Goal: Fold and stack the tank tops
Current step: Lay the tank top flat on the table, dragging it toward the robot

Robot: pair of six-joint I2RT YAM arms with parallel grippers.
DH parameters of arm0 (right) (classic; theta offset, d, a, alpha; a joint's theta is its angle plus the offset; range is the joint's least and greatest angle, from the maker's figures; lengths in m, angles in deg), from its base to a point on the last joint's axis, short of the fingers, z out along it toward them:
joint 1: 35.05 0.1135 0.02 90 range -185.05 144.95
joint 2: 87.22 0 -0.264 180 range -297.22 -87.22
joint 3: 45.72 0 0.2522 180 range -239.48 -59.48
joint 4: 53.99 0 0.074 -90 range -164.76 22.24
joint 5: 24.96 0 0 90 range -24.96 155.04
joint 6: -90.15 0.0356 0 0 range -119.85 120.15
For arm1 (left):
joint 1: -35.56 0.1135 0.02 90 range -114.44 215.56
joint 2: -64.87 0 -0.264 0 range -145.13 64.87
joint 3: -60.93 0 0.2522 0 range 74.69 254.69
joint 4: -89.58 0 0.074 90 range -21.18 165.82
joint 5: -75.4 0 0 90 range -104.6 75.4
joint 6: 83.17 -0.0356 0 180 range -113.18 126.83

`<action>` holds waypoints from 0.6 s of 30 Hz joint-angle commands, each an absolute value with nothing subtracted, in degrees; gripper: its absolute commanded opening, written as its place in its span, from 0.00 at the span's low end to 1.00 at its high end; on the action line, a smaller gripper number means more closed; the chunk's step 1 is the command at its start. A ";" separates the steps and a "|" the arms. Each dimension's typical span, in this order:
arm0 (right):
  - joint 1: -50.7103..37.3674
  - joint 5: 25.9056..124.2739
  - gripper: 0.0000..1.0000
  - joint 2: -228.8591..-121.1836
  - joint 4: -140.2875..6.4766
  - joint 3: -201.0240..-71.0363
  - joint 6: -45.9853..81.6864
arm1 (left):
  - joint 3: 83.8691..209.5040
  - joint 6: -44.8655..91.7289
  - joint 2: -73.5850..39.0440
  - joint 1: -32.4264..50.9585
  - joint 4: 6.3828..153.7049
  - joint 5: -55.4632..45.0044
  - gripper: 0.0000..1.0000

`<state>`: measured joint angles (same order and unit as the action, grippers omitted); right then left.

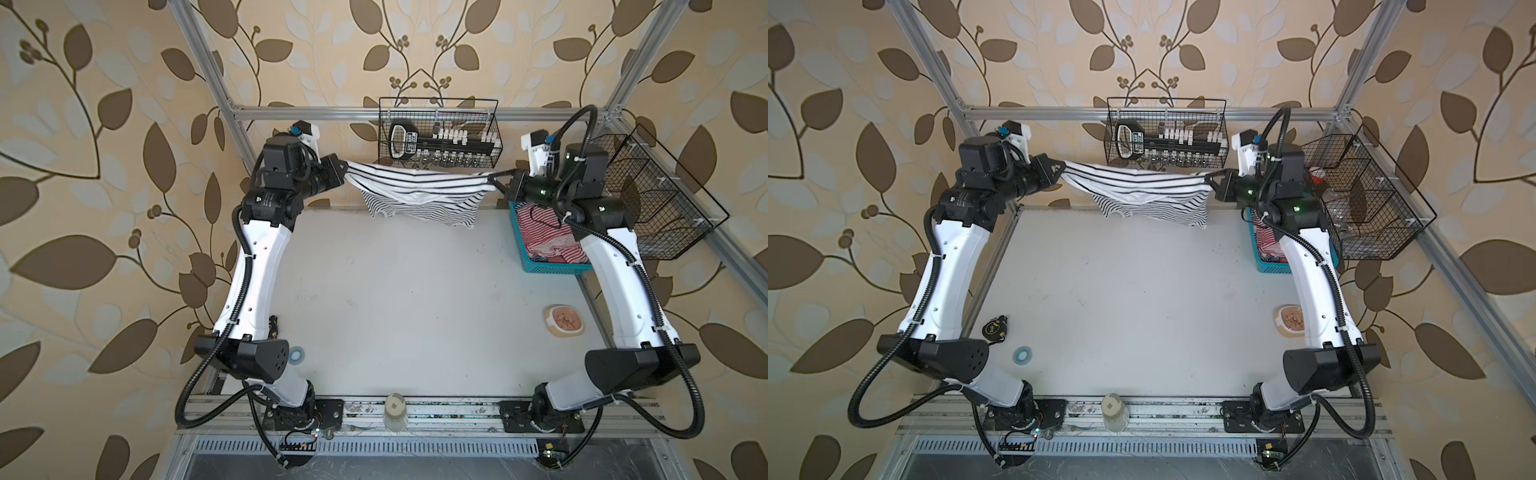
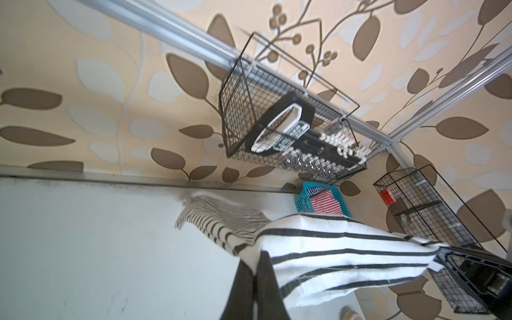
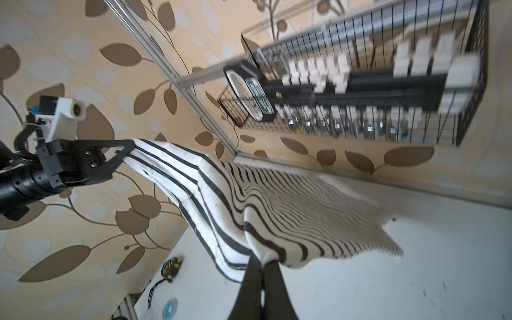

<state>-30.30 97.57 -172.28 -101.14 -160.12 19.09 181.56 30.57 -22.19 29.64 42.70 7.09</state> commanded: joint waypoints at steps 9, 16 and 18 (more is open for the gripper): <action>-23.56 91.32 0.00 -156.66 -101.20 -111.68 19.78 | 140.66 35.08 -11.04 20.94 39.76 4.65 0.00; -24.42 85.71 0.10 -165.39 -105.29 -108.32 17.74 | 133.87 36.32 -15.19 20.44 36.64 3.46 0.00; -24.51 84.86 0.21 -168.29 -106.06 -109.61 16.84 | 133.36 36.36 -16.50 20.48 36.55 3.58 0.00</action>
